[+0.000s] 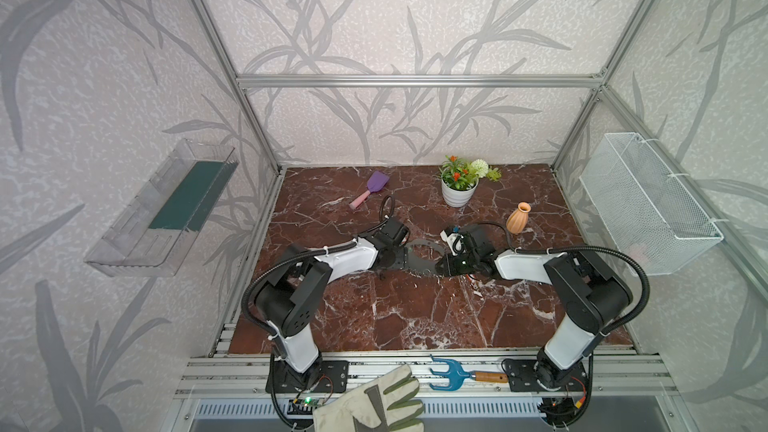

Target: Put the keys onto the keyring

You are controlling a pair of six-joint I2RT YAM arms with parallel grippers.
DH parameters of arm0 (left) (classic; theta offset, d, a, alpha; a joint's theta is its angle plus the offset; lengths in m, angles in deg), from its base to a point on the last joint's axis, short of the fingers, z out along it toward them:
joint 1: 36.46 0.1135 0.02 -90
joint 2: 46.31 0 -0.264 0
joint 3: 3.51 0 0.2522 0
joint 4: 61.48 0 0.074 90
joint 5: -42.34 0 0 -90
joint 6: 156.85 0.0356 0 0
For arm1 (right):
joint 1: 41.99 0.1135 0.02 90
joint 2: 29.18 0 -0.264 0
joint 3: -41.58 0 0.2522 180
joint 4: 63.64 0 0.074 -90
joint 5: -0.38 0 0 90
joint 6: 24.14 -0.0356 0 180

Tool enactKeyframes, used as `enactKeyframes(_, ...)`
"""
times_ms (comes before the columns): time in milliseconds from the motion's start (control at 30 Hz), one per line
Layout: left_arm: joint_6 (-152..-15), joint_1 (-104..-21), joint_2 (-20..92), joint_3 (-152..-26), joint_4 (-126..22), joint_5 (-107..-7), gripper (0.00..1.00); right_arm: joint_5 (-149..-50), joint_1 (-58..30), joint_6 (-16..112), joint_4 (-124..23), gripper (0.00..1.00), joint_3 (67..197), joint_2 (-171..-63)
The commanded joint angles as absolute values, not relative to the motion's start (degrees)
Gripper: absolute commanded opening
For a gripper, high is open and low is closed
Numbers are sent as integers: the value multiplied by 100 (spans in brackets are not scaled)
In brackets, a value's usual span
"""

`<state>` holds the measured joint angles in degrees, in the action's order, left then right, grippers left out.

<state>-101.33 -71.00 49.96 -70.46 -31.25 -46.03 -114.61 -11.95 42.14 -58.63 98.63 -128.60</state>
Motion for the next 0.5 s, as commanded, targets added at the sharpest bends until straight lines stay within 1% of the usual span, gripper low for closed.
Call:
enactKeyframes(0, -10042, -7109, 4239, -6546, -3964, -4924, 80, -11503, -1214, 4291, -5678, 0, 9898, -12973)
enactKeyframes(133, -9736, -7149, 3449, -5942, -4501, -5173, 79, -11536, -1239, 4286, -5686, 0, 9894, -12964)
enactKeyframes(233, -9390, -7322, 3203, -5862, -4261, -4958, 79, -11559, -1263, 4283, -5709, 0, 9884, -12938)
enactKeyframes(300, -8881, -7687, 3015, -5534, -4540, -4541, 79, -11581, -1282, 4272, -5723, 0, 9868, -12914)
enactKeyframes(367, -7893, -8197, 2733, -4898, -5505, -4515, 79, -11599, -1299, 4270, -5726, 0, 9851, -12870)
enactKeyframes(400, -7559, -8472, 2622, -4633, -5959, -4202, 77, -11607, -1312, 4274, -5735, 0, 9842, -12851)
enactKeyframes(467, -7180, -8620, 2564, -4549, -6040, -3975, 71, -11632, -1330, 4266, -5774, 0, 9816, -12815)
